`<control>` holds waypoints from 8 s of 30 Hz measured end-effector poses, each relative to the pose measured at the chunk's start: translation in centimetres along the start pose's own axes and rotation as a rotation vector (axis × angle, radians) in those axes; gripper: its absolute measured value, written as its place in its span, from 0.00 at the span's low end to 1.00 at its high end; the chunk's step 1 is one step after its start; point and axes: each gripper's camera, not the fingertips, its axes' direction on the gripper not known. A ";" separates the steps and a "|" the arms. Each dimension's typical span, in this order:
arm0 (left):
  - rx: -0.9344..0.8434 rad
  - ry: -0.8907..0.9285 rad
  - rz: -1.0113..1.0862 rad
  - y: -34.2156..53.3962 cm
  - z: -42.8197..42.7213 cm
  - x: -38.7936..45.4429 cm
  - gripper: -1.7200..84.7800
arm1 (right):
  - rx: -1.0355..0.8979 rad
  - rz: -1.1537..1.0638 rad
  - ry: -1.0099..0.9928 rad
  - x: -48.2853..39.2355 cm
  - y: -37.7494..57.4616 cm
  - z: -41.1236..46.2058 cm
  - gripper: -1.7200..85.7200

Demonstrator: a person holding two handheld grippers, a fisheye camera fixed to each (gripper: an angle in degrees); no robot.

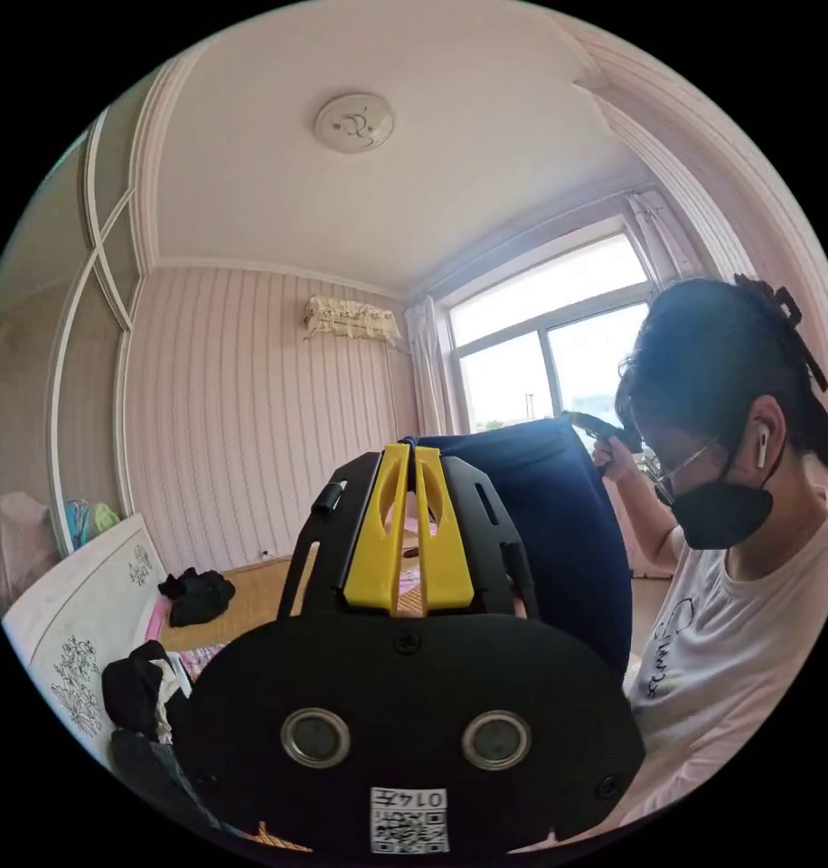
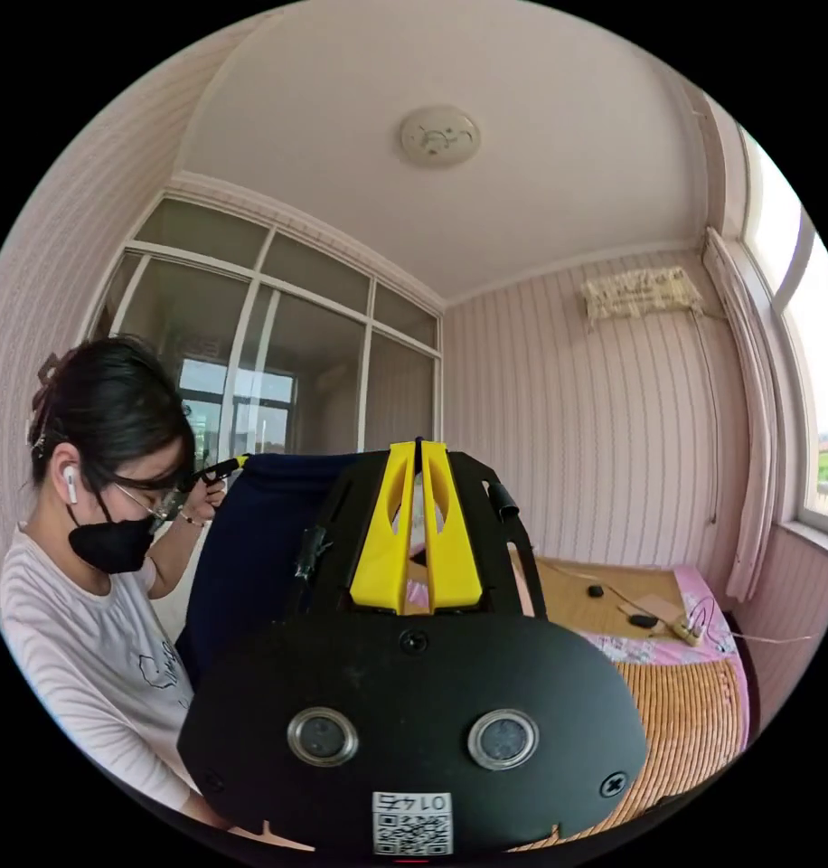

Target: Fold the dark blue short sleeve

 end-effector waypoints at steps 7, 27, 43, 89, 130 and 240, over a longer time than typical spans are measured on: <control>-0.306 -0.082 -0.394 9.9 16.9 -13.3 0.01 | -0.234 0.356 0.030 14.6 7.5 16.3 0.02; -0.841 -0.025 -0.445 33.6 37.9 -15.1 0.01 | -0.595 0.618 0.110 23.2 33.2 26.8 0.03; -1.113 0.127 -0.755 52.8 39.0 -11.8 0.01 | -1.227 0.553 0.085 19.5 45.7 32.4 0.03; -1.156 0.338 -0.234 48.0 79.7 -1.4 0.09 | -0.982 0.367 0.225 31.9 46.3 46.4 0.13; -1.086 0.341 0.059 50.3 120.1 16.5 0.11 | -0.854 0.429 0.267 31.9 51.0 39.8 0.05; -0.896 -0.313 -0.718 65.4 51.0 -21.3 0.05 | -1.156 0.529 -0.370 8.9 45.4 114.0 0.03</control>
